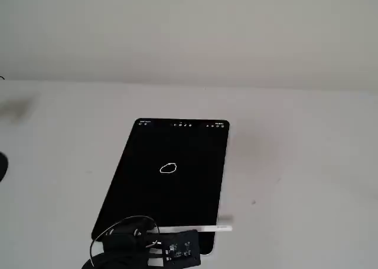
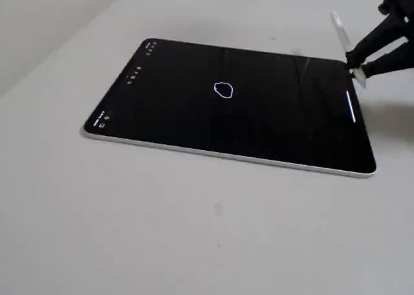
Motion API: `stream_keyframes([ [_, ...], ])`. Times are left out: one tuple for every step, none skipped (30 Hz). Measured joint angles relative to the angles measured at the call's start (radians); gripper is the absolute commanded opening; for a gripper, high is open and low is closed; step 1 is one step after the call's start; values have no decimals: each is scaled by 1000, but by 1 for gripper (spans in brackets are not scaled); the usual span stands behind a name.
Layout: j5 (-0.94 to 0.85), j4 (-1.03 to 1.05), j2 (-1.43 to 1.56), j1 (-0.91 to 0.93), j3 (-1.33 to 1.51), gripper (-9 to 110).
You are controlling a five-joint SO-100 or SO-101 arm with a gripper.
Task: Draw a circular shape on the ipad using the apple pencil
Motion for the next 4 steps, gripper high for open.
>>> stream_keyframes([
  [0, 0, 0, 0, 0, 0],
  [0, 0, 0, 0, 0, 0],
  [0, 0, 0, 0, 0, 0],
  [0, 0, 0, 0, 0, 0],
])
